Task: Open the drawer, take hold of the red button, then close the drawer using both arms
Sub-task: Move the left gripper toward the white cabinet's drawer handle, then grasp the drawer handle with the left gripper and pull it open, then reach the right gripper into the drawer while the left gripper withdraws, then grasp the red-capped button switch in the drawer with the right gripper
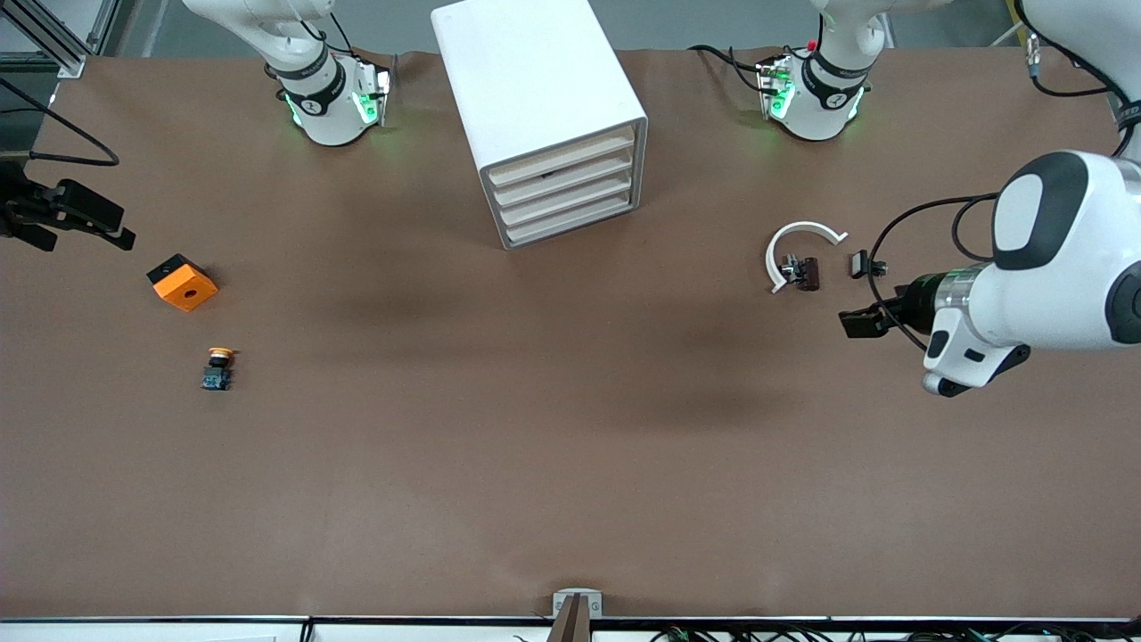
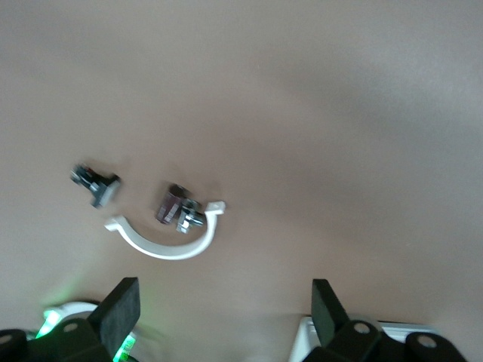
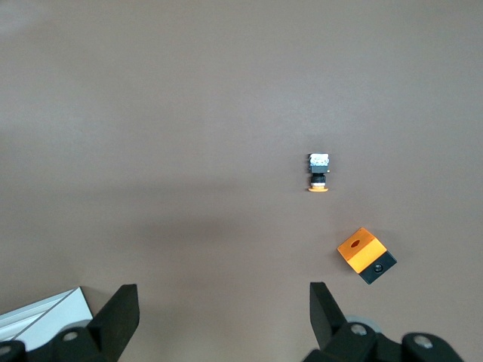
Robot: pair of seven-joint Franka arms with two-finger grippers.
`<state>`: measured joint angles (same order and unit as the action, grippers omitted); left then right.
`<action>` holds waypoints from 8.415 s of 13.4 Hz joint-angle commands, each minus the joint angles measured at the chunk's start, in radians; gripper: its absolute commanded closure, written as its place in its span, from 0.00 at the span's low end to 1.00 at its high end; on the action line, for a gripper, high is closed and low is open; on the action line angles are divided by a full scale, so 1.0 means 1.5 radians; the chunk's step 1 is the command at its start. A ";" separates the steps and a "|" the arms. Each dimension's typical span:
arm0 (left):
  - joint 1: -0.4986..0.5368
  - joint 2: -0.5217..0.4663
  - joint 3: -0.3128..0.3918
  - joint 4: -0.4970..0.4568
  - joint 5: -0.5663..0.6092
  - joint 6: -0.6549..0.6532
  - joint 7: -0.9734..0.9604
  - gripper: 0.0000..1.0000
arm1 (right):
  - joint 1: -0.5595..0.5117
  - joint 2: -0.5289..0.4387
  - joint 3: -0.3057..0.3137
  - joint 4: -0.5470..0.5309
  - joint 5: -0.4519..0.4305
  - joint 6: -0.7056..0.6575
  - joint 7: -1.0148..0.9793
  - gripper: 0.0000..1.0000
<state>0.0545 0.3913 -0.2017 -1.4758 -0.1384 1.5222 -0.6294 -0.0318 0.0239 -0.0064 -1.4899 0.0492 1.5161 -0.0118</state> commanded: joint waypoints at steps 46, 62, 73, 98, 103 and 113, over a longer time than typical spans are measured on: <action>-0.376 0.345 0.002 0.027 -0.491 -0.133 -1.127 0.46 | 0.048 0.012 0.002 -0.007 -0.009 -0.020 0.011 0.00; -0.320 0.339 0.086 0.076 -0.520 -0.090 -1.100 1.00 | 0.169 0.010 0.002 -0.014 -0.003 -0.046 0.336 0.00; -0.263 0.328 0.127 0.155 -0.499 -0.062 -1.009 0.00 | 0.416 0.108 0.002 -0.009 0.030 0.078 0.838 0.00; -0.295 0.183 0.285 0.192 -0.200 0.046 -0.279 0.00 | 0.608 0.349 0.002 -0.009 0.029 0.324 1.129 0.00; -0.313 0.181 0.284 0.184 -0.183 0.055 -0.256 0.00 | 0.608 0.353 0.002 -0.007 0.029 0.323 1.127 0.56; -0.374 0.154 0.273 0.134 -0.141 0.090 -0.152 0.00 | 0.577 0.341 -0.003 0.107 0.021 0.184 1.096 0.73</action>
<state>-0.4838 0.6670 0.2102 -1.2100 -0.3984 1.6160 -0.9428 0.8685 0.5450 -0.0103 -1.4177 0.0777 1.9088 1.6631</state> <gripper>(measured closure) 0.000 0.590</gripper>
